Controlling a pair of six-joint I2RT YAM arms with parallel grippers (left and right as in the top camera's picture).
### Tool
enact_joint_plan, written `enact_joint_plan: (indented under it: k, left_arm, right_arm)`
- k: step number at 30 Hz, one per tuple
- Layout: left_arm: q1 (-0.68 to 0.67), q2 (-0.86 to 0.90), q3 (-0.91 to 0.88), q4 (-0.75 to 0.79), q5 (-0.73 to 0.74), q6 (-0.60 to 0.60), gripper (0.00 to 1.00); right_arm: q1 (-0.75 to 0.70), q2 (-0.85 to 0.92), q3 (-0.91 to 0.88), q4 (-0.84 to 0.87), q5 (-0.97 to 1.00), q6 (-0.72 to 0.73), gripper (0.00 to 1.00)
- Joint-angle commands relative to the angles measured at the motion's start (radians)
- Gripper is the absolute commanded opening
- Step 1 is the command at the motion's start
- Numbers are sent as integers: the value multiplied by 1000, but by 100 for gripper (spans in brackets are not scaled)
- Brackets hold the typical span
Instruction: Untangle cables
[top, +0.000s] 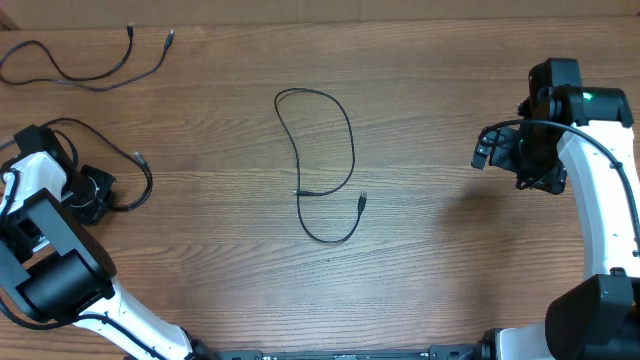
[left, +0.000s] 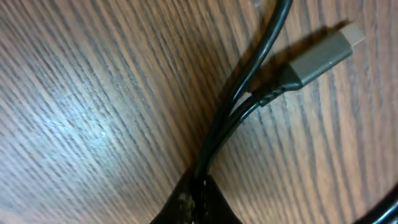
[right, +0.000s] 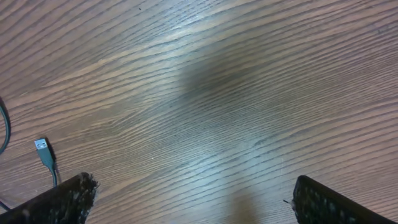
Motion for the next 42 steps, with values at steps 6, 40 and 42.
enact_joint_plan:
  k: [6, 40, 42]
  left_arm:
    - [-13, 64, -18, 86, 319, -351, 5]
    - [-658, 75, 435, -338, 307, 405, 100]
    - [-749, 89, 435, -304, 243, 352, 100]
  right_arm:
    - [-3, 1, -2, 2, 10, -1, 100]
    - [-3, 1, -2, 2, 10, -1, 100]
    - [-3, 1, -2, 2, 10, -1, 100]
